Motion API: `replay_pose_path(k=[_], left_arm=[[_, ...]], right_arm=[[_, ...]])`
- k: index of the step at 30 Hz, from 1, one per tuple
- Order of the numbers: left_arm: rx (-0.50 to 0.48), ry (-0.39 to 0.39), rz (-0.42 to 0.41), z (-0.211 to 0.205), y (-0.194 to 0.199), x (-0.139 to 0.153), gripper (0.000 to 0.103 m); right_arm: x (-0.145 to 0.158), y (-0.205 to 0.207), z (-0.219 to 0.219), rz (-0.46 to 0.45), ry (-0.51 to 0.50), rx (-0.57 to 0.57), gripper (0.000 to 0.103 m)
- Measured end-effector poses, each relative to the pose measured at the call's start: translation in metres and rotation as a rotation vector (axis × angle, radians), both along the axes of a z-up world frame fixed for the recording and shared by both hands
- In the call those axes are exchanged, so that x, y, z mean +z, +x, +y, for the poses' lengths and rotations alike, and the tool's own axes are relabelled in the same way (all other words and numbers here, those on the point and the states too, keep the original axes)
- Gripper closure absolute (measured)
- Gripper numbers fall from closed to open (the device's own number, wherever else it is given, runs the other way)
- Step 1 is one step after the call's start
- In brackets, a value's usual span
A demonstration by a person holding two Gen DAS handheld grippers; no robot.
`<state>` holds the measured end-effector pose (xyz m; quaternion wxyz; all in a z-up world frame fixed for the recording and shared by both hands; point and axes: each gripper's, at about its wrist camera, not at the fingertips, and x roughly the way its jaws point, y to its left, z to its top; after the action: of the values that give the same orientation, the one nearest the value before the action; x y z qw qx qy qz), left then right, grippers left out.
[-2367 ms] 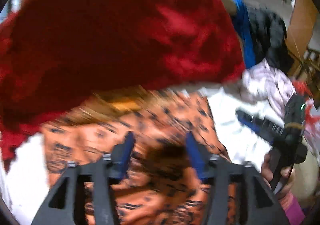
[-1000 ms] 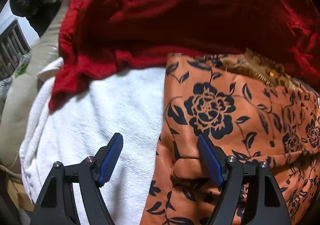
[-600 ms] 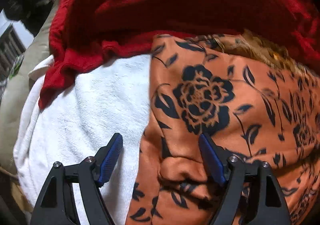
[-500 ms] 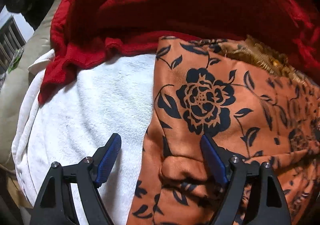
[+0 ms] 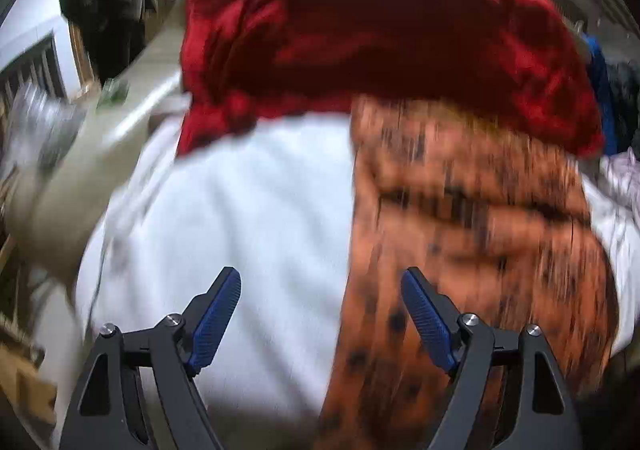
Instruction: Fold small clothes
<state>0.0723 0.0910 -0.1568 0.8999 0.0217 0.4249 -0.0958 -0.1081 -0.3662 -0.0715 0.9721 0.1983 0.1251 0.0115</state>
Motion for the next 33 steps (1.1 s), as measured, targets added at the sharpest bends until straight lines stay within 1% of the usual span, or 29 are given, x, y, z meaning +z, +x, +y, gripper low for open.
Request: replay_pose_path(k=[1,3,5,6,7,8,10,12,13,14,15,17,18,19,20,21,22,23,24,25,26,27,28,29,30,31,32,33], left_arm=[[0.004,0.003,0.047,0.006,-0.013,-0.011,0.020],[0.006,-0.031,0.157,0.016,-0.038,-0.033,0.020],[0.013,-0.072,0.237,0.021,-0.052,-0.051,0.020],[0.015,-0.092,0.273,0.022,-0.057,-0.060,0.020],[0.023,-0.104,0.300,0.021,-0.058,-0.066,0.020],[0.038,-0.113,0.326,0.021,-0.058,-0.073,0.020],[0.040,-0.134,0.380,0.019,-0.057,-0.083,0.020],[0.019,-0.127,0.410,0.015,-0.056,-0.089,0.020],[0.016,-0.126,0.416,0.015,-0.056,-0.091,0.020],[0.009,-0.132,0.422,0.014,-0.056,-0.093,0.022],[-0.003,-0.145,0.423,0.013,-0.056,-0.093,0.027],[-0.029,-0.156,0.433,0.008,-0.054,-0.095,0.075],[-0.045,-0.165,0.447,0.006,-0.053,-0.098,0.079],[-0.050,-0.168,0.454,0.004,-0.052,-0.099,0.079],[-0.053,-0.168,0.454,0.001,-0.052,-0.101,0.079],[-0.059,-0.169,0.448,0.000,-0.053,-0.101,0.079],[-0.063,-0.172,0.445,0.000,-0.055,-0.103,0.079],[-0.069,-0.178,0.442,-0.002,-0.055,-0.104,0.079],[-0.075,-0.186,0.439,-0.003,-0.055,-0.104,0.078],[-0.078,-0.188,0.440,-0.003,-0.057,-0.105,0.073],[-0.080,-0.183,0.448,-0.002,-0.060,-0.109,0.062],[-0.078,-0.177,0.451,0.001,-0.059,-0.106,0.056],[-0.066,-0.153,0.450,-0.001,-0.057,-0.108,0.050],[-0.051,-0.126,0.446,-0.001,-0.053,-0.112,0.050],[-0.037,-0.112,0.447,0.002,-0.050,-0.115,0.051],[-0.031,-0.126,0.450,0.004,-0.049,-0.116,0.051],[-0.026,-0.155,0.459,0.007,-0.046,-0.118,0.051],[-0.022,-0.162,0.463,0.010,-0.045,-0.118,0.054]], right_arm=[[-0.006,-0.009,-0.002,0.035,0.023,0.010,0.000],[-0.013,-0.025,-0.009,0.144,0.084,0.054,0.000],[-0.035,-0.037,-0.010,0.304,0.153,0.060,0.000],[-0.043,-0.039,-0.012,0.345,0.167,0.058,0.000],[-0.054,-0.048,-0.013,0.416,0.187,0.051,0.001],[-0.061,-0.053,-0.013,0.465,0.196,0.042,0.002],[-0.080,-0.053,-0.018,0.571,0.192,0.026,0.012],[-0.097,-0.059,-0.018,0.647,0.196,0.014,0.025],[-0.106,-0.059,-0.019,0.691,0.222,0.008,0.029],[-0.116,-0.061,-0.020,0.724,0.244,-0.008,0.029],[-0.124,-0.059,-0.022,0.745,0.258,-0.023,0.030],[-0.145,-0.052,-0.024,0.801,0.298,-0.062,0.031],[-0.152,-0.047,-0.023,0.830,0.310,-0.071,0.033],[-0.162,-0.044,-0.021,0.863,0.320,-0.082,0.036],[-0.168,-0.041,-0.021,0.883,0.324,-0.094,0.036],[-0.174,-0.036,-0.020,0.898,0.324,-0.107,0.039],[-0.180,-0.033,-0.019,0.916,0.313,-0.125,0.049],[-0.185,-0.030,-0.019,0.929,0.306,-0.139,0.056],[-0.189,-0.028,-0.019,0.934,0.313,-0.146,0.066],[-0.193,-0.028,-0.021,0.932,0.338,-0.155,0.067],[-0.194,-0.027,-0.022,0.932,0.344,-0.157,0.067],[-0.194,-0.028,-0.022,0.930,0.348,-0.152,0.070],[-0.193,-0.029,-0.023,0.928,0.348,-0.144,0.076],[-0.191,-0.031,-0.023,0.932,0.337,-0.143,0.079],[-0.189,-0.033,-0.023,0.932,0.328,-0.140,0.085],[-0.186,-0.035,-0.023,0.930,0.321,-0.135,0.091],[-0.182,-0.038,-0.023,0.926,0.317,-0.129,0.093],[-0.178,-0.041,-0.023,0.920,0.316,-0.125,0.094]])
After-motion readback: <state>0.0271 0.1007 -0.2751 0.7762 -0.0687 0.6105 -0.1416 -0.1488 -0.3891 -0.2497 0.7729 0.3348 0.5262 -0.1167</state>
